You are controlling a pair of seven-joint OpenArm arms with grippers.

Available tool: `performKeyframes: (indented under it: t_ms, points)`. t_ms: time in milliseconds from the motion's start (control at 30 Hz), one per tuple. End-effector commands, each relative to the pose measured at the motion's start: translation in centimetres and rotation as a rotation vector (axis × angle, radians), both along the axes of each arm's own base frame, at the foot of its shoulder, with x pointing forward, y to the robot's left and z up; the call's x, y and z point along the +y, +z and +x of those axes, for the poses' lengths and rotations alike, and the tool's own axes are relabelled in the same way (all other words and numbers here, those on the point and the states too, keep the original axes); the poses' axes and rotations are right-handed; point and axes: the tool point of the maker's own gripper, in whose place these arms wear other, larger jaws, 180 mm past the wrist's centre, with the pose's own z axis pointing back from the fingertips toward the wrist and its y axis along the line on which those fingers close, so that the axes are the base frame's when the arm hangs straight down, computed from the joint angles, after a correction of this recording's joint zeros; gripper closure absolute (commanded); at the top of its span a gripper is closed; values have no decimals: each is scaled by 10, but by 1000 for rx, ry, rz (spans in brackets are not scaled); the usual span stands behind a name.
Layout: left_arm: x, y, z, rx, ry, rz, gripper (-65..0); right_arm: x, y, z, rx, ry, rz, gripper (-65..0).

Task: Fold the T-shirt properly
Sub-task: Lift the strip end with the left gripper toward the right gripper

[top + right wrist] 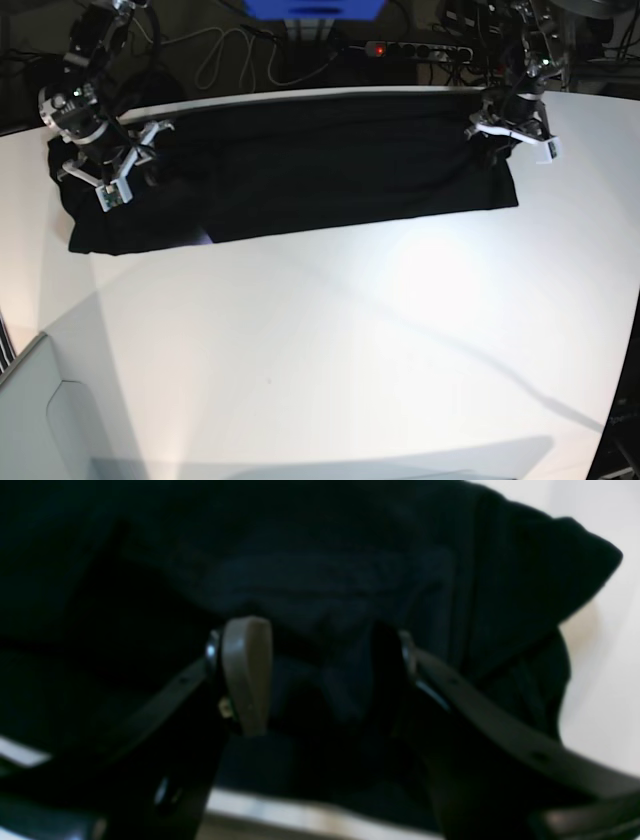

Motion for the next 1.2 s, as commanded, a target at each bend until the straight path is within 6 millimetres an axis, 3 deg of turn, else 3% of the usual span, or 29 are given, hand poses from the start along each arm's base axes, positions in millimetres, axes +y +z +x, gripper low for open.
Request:
performKeyframes:
  t_ms: [0,133,233,467,800,933,1167]
  points:
    - [-2,-6,-6,33,-10,-4,-136,-4,4,1,-15,11,-7,-305]
    - [-4,-16,-11,64,-17,-16,0,-7,4,4,-20,4,-6,-305]
    - [-4,-14,-10,57,-20,-12,0,-7,5,6,-25,4,-6,-305]
    - [7,23,9,-29,-58,66,0,-6,5,7,-25,5,-4,-305]
    - [13,35,16,-50,-90,107,0,-15,-28,0,66,-19,37,-304]
    - [0,63,28,-108,-137,131,0,-14,-30,-3,75,-18,39,-303]
    - [-57,106,31,-131,-247,91,0,-13,-31,-4,77,-17,41,-303]
